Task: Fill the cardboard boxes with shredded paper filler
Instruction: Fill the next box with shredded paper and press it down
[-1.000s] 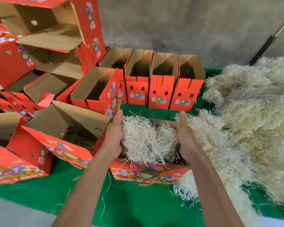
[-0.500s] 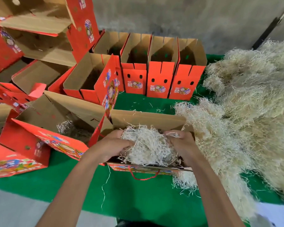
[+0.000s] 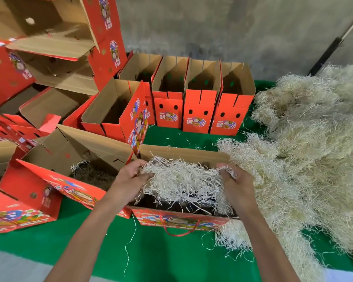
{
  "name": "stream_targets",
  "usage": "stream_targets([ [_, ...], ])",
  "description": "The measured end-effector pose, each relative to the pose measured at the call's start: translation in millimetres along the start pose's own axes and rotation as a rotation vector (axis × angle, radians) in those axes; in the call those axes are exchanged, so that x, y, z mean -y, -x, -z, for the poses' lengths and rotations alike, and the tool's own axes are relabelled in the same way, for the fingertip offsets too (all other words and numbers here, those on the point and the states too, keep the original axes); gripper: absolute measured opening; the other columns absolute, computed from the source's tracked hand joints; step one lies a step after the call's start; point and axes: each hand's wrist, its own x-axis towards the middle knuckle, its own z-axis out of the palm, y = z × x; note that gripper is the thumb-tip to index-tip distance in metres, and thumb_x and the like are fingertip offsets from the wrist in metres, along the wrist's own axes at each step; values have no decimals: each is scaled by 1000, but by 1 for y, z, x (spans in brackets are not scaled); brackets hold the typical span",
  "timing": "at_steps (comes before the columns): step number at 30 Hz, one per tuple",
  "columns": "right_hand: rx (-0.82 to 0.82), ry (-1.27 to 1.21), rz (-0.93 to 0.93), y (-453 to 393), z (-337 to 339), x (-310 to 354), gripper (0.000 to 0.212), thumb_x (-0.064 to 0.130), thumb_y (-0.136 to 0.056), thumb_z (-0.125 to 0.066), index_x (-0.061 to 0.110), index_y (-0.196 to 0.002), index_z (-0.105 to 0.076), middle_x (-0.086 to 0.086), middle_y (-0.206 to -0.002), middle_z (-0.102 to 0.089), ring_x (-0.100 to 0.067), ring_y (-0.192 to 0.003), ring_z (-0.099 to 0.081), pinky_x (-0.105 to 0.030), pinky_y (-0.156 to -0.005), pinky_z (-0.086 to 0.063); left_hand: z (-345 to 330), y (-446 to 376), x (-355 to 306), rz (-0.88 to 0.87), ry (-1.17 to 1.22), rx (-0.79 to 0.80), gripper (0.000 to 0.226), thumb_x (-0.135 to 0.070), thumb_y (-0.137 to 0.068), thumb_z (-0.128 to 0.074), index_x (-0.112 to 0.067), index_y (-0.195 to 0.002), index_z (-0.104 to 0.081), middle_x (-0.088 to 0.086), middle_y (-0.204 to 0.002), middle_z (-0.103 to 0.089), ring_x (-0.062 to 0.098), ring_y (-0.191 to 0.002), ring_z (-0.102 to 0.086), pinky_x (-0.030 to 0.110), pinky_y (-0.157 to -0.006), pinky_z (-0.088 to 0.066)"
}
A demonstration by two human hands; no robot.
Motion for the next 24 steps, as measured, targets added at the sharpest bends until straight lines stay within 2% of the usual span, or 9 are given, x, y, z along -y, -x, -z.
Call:
stream_targets([
  [2,109,65,25,2,-1,8,42,31,-103,-54,27,-144,-47,5,-57,-61,-2,-38,-50,-9,-39,-37,1,0,2,-3,-52,79,37,-45,-86,-74,-52,-118,-55,-19,-135,-51,2,-107,-55,37,-94,-49],
  [3,167,97,21,3,-3,12,49,38,-101,-57,26,-147,-44,2,-82,-71,1,-57,-63,-5,-54,-47,2,-1,3,2,-103,115,50,-52,-81,-76,-51,-125,-51,-21,-135,-45,4,-118,-47,43,-103,-43],
  [6,285,214,41,2,-6,19,65,44,-89,-71,27,-146,-45,14,-117,-59,-3,-101,-63,-3,-74,-39,5,-8,0,7,-203,151,70,-58,-68,-81,-49,-128,-47,-15,-136,-42,8,-125,-36,42,-108,-35],
  [9,305,344,58,-2,-9,20,62,29,-86,-77,27,-141,-49,7,-118,-64,-9,-75,-65,-6,-66,-47,7,-16,-8,38,-229,165,92,-62,-66,-82,-37,-145,-43,-14,-141,-42,12,-129,-40,41,-110,-37],
  [11,316,415,45,-7,-11,18,57,25,-87,-75,24,-139,-52,2,-128,-60,-8,-95,-65,-12,-86,-43,5,-25,-14,44,-315,210,91,-57,-73,-81,-28,-149,-40,-5,-153,-40,17,-137,-40,37,-112,-33],
  [13,342,492,16,-12,-14,17,51,26,-88,-75,22,-135,-55,1,-129,-60,-16,-110,-63,-17,-90,-43,2,-30,-19,44,-458,282,73,-50,-79,-79,-28,-142,-47,2,-150,-46,20,-132,-48,36,-109,-39],
  [16,380,653,67,-20,-14,16,40,26,-88,-75,24,-125,-60,4,-117,-64,-4,-85,-63,-13,-64,-42,-4,-32,-24,12,-666,336,48,-49,-85,-74,-31,-125,-53,-4,-131,-56,14,-111,-57,33,-93,-46],
  [20,505,853,174,-33,-14,15,14,20,-89,-73,33,-96,-73,17,-98,-63,-1,-73,-61,-16,-58,-39,-13,-42,-30,-60,-761,375,34,-47,-90,-68,-32,-119,-57,-9,-120,-59,12,-106,-59,32,-89,-47],
  [24,766,1098,211,-53,-42,21,26,9,-90,-63,27,-71,-62,3,-78,-64,-14,-67,-63,-26,-52,-43,-42,-60,-33,-86,-882,611,29,-32,-95,-65,-24,-122,-61,-6,-117,-64,19,-105,-63,36,-91,-52],
])
